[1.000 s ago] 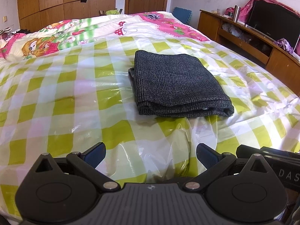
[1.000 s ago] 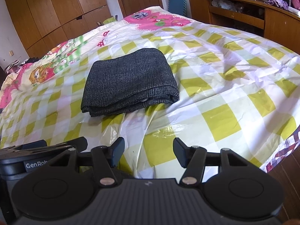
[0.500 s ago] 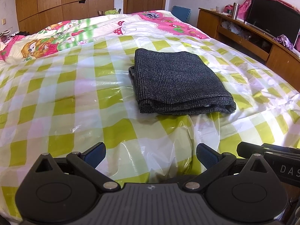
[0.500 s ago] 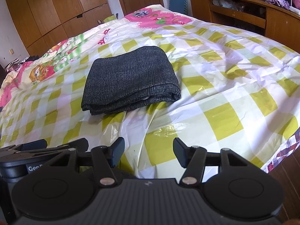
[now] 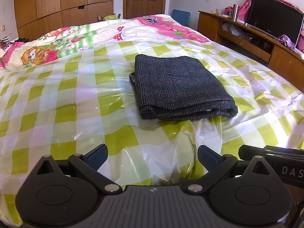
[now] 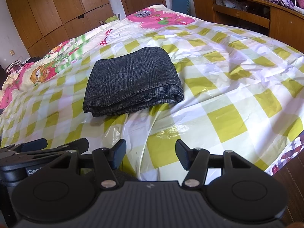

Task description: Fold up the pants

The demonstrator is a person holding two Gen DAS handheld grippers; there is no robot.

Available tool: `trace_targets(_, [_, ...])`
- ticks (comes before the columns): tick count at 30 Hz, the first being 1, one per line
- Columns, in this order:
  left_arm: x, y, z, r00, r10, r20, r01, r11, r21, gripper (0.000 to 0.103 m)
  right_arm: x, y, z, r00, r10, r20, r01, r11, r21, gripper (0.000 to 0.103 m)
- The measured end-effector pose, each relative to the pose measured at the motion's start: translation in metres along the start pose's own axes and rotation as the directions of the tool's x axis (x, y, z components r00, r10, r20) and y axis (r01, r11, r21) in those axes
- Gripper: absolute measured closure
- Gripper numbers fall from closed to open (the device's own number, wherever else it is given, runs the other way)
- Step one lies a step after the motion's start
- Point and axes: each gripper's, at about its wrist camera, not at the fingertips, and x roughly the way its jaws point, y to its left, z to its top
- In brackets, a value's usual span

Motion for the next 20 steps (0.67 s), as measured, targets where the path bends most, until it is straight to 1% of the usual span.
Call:
trace_targets(3, [-0.0024,-0.0017,0.0002,1.000,0.005,0.014,-0.005,1.000,0.011,0.000,-0.0007,-0.0006,0.0002,1.000,0.000,0.000,0.000,1.000,-0.001,0.044])
trace_targets(7, [-0.0008,-0.0003,0.0003,1.000,-0.005,0.003,0.005,1.000,0.001,0.000,0.0000,0.0002,0.0000,1.000,-0.002,-0.001,0.002,1.000,-0.002,0.044])
trace_targets(20, [-0.0028,-0.0036,0.0014,1.000,0.005,0.020,-0.006,0.999,0.034,0.000,0.0001,-0.0001,0.0003,1.000,0.001,-0.002,-0.001,1.000,-0.001,0.044])
